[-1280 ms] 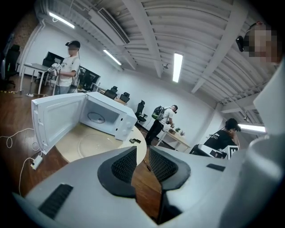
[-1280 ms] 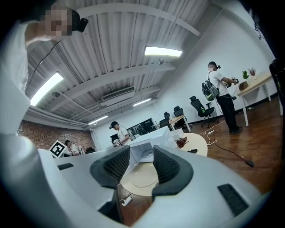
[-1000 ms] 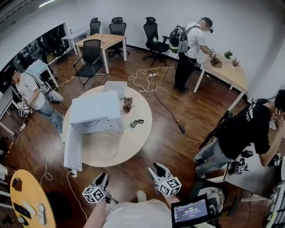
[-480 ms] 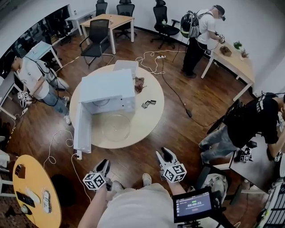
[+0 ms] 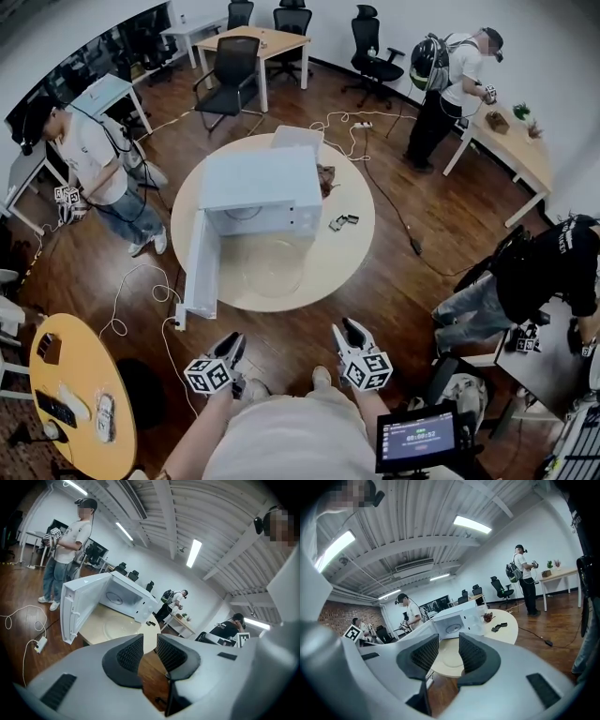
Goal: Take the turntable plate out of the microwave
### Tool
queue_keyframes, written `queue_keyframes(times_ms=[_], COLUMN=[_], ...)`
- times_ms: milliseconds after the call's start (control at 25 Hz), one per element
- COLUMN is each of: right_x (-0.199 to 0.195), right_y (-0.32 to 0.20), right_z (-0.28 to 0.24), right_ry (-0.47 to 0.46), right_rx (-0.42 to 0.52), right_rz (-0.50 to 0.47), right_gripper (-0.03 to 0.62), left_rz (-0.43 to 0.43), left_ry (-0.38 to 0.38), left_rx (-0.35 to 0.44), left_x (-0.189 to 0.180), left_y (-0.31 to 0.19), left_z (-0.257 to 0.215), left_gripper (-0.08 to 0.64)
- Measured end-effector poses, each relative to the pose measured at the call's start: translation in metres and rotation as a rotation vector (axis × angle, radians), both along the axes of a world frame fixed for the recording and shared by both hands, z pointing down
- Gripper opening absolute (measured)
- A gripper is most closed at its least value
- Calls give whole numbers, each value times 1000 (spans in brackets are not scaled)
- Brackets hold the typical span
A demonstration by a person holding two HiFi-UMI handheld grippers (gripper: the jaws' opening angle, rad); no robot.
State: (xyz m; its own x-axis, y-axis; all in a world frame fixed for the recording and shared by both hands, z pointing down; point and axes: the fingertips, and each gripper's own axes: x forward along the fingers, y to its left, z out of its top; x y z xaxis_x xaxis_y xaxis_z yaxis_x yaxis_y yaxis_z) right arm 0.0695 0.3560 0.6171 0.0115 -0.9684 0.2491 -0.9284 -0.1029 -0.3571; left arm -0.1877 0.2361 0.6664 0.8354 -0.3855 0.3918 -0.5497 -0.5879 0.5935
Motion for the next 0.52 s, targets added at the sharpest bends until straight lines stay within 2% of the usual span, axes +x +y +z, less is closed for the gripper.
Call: queue_keyframes(times_ms=[240,520], right_x=[-24,-18], right_y=[-17,-19], right_z=[-15,-25], right_ry=[1,15], right_rx=[15,28], right_rz=[-12,-25], right_gripper=[143,143], left_rz=[42,113], left_ry=[51,120], left_rx=[-4,-36], left_x=[1,28], left_y=[-11,-4], left_z=[-9,-24], left_gripper=[91,91])
